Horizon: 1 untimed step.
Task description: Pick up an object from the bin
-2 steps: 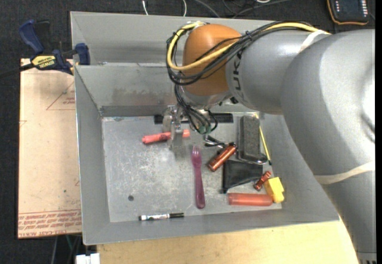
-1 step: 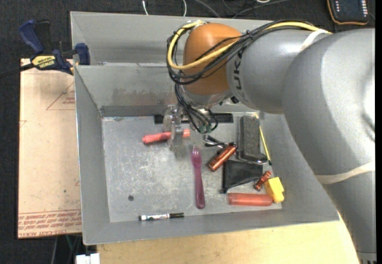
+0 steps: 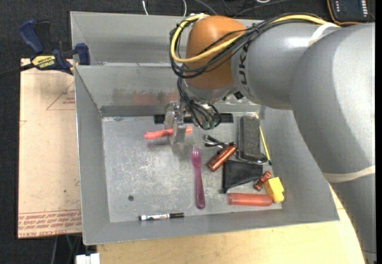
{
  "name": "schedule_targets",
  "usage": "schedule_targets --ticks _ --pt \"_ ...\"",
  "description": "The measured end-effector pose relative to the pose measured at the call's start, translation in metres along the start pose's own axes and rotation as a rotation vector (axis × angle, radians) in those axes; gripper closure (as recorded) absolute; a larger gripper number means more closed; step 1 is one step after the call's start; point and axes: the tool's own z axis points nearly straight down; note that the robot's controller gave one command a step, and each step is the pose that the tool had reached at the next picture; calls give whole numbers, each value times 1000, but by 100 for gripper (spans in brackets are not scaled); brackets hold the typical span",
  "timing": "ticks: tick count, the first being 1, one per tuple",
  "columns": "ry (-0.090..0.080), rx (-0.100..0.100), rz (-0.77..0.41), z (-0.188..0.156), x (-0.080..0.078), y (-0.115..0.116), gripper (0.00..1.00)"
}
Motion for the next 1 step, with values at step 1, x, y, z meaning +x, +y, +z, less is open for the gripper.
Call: schedule_targets --ticks 1 --pt "-3 -1 1 -35 -1 1 100"
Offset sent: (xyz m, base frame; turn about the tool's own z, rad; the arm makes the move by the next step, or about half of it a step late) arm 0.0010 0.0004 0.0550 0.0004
